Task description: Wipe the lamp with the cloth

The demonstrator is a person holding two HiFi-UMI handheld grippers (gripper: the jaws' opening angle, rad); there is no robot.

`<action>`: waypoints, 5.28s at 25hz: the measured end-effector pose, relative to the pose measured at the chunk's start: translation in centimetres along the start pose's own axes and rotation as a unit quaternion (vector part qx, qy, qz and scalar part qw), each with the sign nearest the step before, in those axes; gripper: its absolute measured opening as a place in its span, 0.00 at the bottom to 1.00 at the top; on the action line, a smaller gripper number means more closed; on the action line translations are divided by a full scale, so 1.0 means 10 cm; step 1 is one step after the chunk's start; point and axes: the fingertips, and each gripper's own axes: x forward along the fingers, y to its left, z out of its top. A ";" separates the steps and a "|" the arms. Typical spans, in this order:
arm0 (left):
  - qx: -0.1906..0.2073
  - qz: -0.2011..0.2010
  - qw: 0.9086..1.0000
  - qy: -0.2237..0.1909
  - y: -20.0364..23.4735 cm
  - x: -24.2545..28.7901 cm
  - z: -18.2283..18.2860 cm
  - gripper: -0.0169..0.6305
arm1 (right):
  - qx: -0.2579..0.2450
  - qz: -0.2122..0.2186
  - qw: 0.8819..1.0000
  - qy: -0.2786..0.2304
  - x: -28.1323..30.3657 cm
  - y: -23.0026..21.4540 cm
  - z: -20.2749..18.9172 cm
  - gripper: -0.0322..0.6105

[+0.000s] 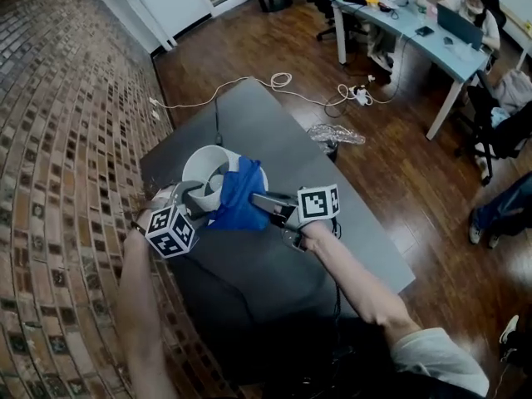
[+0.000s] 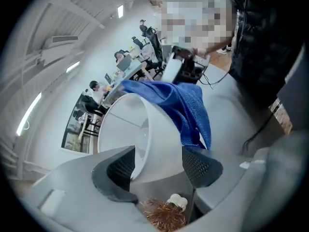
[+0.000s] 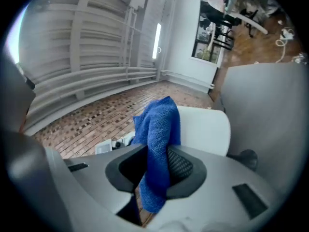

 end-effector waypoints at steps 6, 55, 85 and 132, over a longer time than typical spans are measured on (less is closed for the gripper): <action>-0.025 0.002 0.999 -0.020 0.03 -0.02 0.07 0.50 | -0.006 -0.100 0.995 0.002 -0.36 -0.70 -0.26 0.20; -0.123 0.027 0.991 -0.053 0.20 0.05 0.24 0.52 | -0.008 -0.097 0.995 -0.031 -0.11 -0.87 -0.89 0.19; -0.158 -0.025 0.987 -0.013 0.49 -0.22 0.89 0.39 | 0.007 -0.122 0.993 -0.008 -0.57 -1.17 0.40 0.19; 0.003 -0.139 0.989 -0.052 -0.40 -0.08 0.96 0.14 | -0.642 -0.102 0.724 0.229 -0.62 -0.50 0.10 0.19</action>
